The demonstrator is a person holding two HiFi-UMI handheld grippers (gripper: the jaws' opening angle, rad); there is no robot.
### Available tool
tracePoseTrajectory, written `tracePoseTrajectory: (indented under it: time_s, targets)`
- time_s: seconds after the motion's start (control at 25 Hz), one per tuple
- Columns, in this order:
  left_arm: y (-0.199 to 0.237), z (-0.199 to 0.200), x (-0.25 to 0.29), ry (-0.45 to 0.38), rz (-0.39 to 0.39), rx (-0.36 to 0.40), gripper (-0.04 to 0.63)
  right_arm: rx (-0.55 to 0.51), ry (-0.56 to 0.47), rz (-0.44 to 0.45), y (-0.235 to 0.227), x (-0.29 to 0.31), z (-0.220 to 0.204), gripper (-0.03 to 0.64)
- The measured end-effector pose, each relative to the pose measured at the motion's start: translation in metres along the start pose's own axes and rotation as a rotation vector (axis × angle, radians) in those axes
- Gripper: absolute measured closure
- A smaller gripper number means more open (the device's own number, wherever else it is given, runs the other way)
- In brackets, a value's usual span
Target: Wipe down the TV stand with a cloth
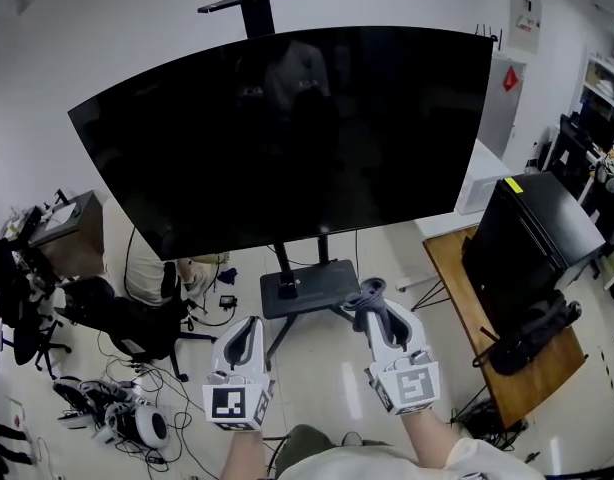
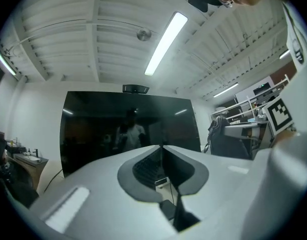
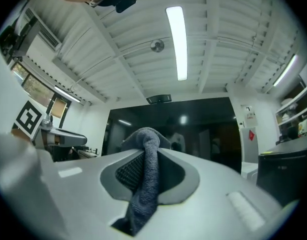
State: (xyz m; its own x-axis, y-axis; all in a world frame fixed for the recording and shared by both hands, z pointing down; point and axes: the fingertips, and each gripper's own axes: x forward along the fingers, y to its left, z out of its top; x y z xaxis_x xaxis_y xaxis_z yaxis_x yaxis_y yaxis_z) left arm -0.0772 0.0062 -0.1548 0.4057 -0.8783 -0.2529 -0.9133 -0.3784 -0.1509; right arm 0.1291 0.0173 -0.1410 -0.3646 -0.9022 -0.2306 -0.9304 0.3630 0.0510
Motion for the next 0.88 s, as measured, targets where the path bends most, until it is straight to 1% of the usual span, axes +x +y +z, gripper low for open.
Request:
tracePoseTrajectory:
  time_s: [0.12, 0.16, 0.24, 0.28, 0.36, 0.44, 0.52, 0.56, 0.68, 0.72, 0.8, 0.88]
  targets:
    - [-0.001, 0.005, -0.025, -0.021, -0.008, -0.003, 0.511, -0.029, -0.100, -0.005, 0.014, -0.019, 0.005, 0.563]
    - [0.001, 0.007, -0.032, -0.027, -0.007, 0.002, 0.511, -0.024, -0.078, -0.006, 0.021, -0.024, 0.003, 0.563]
    - [0.004, 0.018, -0.047, -0.033, -0.006, 0.023, 0.511, -0.003, 0.015, -0.013, 0.037, -0.034, 0.001, 0.563]
    - [0.005, 0.025, -0.055, -0.032, -0.007, 0.041, 0.511, 0.004, 0.033, -0.016, 0.045, -0.039, 0.006, 0.563]
    - [0.006, 0.042, -0.070, -0.027, -0.014, 0.074, 0.511, 0.017, 0.027, -0.017, 0.060, -0.049, 0.020, 0.563]
    - [0.003, 0.057, -0.085, -0.030, -0.015, 0.083, 0.511, 0.024, 0.022, -0.013, 0.071, -0.061, 0.031, 0.563]
    - [0.002, 0.064, -0.099, -0.033, -0.009, 0.096, 0.511, 0.034, 0.019, -0.009, 0.079, -0.071, 0.034, 0.563]
    - [0.003, 0.065, -0.105, -0.029, -0.006, 0.103, 0.511, 0.042, 0.002, -0.007, 0.082, -0.074, 0.035, 0.563]
    - [0.007, 0.076, -0.126, -0.028, -0.006, 0.110, 0.511, 0.042, -0.131, -0.006, 0.096, -0.080, 0.050, 0.563]
    - [0.006, 0.081, -0.134, -0.035, -0.009, 0.109, 0.511, 0.038, -0.149, -0.008, 0.100, -0.086, 0.055, 0.563]
    - [0.003, 0.089, -0.146, -0.047, -0.022, 0.097, 0.511, 0.032, -0.154, -0.015, 0.108, -0.098, 0.063, 0.563]
    - [-0.001, 0.091, -0.155, -0.043, -0.035, 0.090, 0.511, 0.036, -0.130, -0.018, 0.116, -0.107, 0.065, 0.563]
